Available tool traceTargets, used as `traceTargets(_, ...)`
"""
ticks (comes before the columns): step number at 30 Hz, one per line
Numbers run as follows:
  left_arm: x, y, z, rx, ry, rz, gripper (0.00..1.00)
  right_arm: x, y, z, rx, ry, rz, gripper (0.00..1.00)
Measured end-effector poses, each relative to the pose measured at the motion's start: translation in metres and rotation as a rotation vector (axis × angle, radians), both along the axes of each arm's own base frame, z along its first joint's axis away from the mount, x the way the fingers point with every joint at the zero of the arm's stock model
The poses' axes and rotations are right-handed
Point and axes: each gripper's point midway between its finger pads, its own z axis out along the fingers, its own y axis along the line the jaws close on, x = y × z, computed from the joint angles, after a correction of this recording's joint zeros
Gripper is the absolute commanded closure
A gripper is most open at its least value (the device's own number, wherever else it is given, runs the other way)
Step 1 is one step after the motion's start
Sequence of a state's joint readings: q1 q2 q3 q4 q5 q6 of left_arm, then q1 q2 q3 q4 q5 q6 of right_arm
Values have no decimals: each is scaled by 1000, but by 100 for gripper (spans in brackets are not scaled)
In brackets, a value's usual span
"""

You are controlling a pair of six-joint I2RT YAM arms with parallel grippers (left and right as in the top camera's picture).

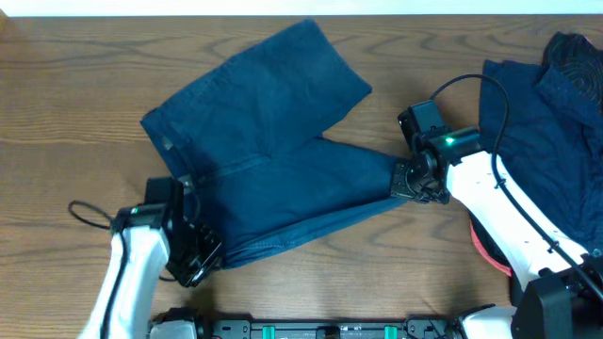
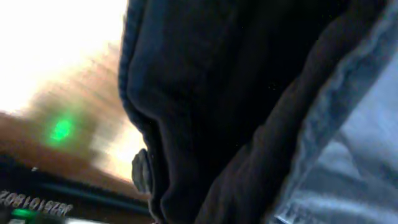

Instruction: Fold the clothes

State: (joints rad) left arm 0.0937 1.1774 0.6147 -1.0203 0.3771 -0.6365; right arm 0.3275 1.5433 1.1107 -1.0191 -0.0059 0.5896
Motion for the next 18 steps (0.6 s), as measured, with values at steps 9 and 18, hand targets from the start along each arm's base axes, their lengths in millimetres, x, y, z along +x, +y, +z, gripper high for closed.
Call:
traceTargets(9,9,4,35,47,-282,-57,94,17,-12,48,46,-199,-46,81)
traceTargets(18,7,13,30,96,-255,-51,94,4,-13,45,94,-127,-135,4)
